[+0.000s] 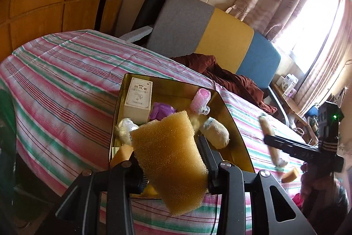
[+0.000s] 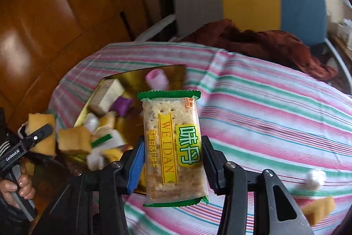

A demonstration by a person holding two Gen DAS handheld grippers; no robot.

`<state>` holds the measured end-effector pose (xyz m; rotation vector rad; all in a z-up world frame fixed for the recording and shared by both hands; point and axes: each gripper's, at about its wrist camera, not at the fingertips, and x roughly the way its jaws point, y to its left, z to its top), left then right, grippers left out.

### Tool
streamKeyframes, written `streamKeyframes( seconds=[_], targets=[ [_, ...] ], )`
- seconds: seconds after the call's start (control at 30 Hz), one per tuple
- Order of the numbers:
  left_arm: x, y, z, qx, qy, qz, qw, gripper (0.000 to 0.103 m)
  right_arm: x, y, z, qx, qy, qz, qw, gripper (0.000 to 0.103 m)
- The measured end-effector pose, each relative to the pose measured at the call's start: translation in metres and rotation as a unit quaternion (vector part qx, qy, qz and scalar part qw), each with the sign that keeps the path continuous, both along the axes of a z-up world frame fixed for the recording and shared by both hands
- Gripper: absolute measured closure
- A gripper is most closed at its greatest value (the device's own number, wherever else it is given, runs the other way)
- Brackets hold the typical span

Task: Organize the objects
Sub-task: 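Carry the sponge and snack pack over the gold tray and open both tools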

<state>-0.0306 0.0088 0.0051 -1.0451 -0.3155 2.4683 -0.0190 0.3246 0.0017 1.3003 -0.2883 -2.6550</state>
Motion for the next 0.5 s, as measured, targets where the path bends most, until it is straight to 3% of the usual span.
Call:
streamKeyframes(
  seconds=[0.23,0.5],
  targets=[
    [-0.008,0.009,-0.003,0.007,-0.005,-0.021,0.9997,0.064,-0.022,-0.038,-0.012,-0.018,-0.015,0.030,0.999,0.054],
    [-0.017,0.032,-0.008,0.007,-0.013,-0.047,0.9988,0.064,-0.054,-0.052,-0.008,-0.040,-0.023,0.044,0.998,0.054]
  ],
)
